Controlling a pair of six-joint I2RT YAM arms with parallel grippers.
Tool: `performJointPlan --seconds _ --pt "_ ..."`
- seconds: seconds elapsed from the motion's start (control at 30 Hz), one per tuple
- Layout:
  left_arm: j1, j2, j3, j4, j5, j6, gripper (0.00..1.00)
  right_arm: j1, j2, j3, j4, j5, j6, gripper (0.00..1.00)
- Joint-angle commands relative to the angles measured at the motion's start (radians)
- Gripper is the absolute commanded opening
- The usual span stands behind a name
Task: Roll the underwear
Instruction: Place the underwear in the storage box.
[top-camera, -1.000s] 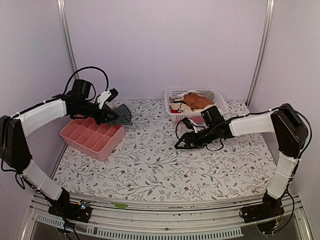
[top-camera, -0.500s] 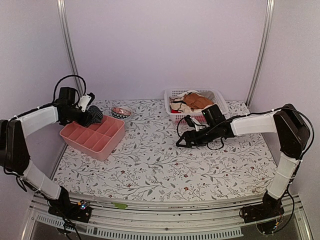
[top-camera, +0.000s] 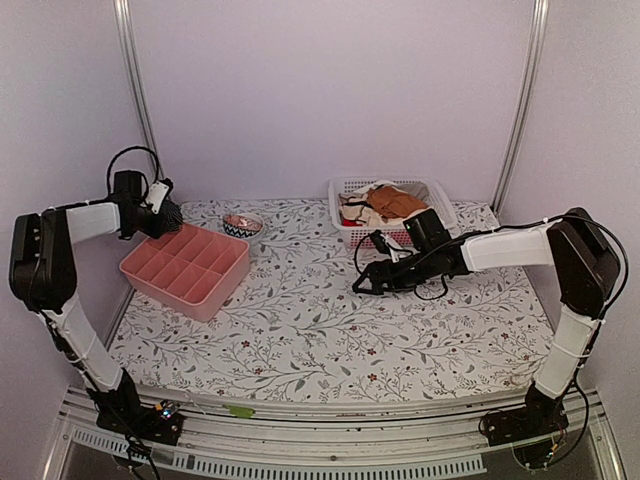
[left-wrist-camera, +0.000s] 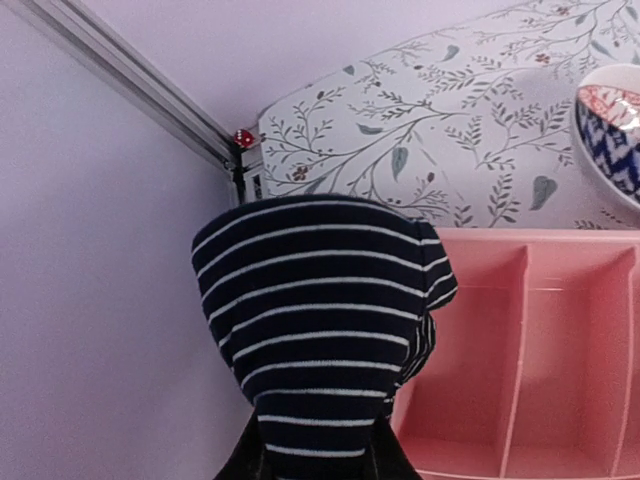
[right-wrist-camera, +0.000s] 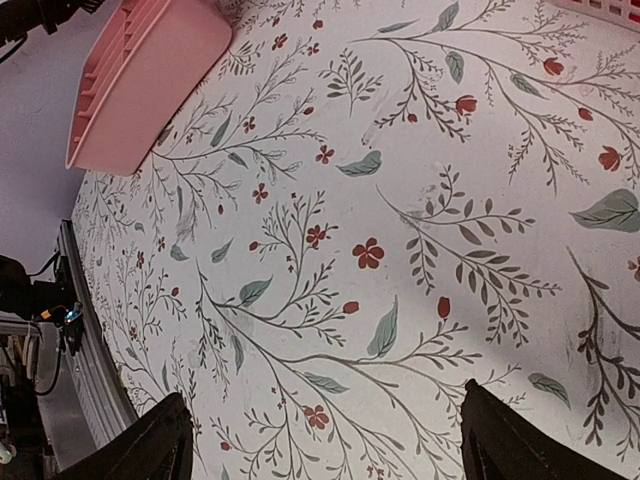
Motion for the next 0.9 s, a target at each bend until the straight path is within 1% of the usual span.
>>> performJointPlan --seconds 0.0,0.2,0.4,0.57,0.77,0.87 --pt "0.036 0.054 0.033 0.11 -0.026 0.119 0.0 0.004 -0.012 0.016 -0.019 0.002 0.005 0.93" --pt "0.046 0.117 -0.005 0.213 -0.064 0.235 0.0 0.004 -0.002 0.027 -0.024 -0.014 0.006 0.94" --pt "0.042 0.156 -0.033 0.186 -0.037 0.283 0.0 0.004 0.0 0.028 -0.036 -0.009 0.0 0.96" --pt "0.044 0.169 -0.032 0.107 -0.007 0.285 0.0 0.004 0.01 0.029 -0.039 -0.007 -0.007 0.96" --pt "0.044 0.155 -0.052 0.057 0.048 0.297 0.0 0.004 0.021 0.041 -0.038 -0.01 -0.009 0.97" --pt "0.061 0.198 0.043 -0.064 0.116 0.292 0.0 0.004 0.023 0.04 -0.04 -0.011 -0.013 0.98"
